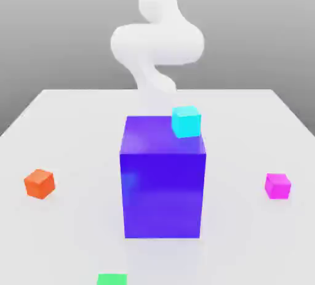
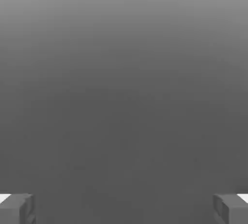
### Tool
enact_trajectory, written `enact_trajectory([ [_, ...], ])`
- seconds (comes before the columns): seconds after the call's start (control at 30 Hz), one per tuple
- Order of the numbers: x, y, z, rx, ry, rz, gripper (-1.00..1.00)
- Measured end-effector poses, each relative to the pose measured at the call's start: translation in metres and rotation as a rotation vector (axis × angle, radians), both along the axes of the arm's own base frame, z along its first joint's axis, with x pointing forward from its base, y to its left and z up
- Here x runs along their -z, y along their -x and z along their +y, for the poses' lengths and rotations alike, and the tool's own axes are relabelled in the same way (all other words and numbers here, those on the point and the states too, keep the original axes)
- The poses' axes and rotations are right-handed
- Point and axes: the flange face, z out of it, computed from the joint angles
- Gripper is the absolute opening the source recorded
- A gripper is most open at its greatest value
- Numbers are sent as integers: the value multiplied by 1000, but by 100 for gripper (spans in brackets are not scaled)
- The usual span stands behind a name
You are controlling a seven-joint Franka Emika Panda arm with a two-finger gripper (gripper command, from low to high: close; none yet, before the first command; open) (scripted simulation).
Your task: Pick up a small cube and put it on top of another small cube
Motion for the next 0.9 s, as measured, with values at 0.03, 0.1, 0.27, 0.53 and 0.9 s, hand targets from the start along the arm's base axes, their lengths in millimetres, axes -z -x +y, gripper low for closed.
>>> enact_trajectory([
  [0.03,13,-8,9,-43,2,21,0],
  [0.1,39,-22,27,-125,9,60,0],
  [0.27,105,-45,79,-320,37,151,0],
  [0.53,214,-42,169,-623,117,286,0],
  [0.9,359,27,265,-1016,303,440,0],
])
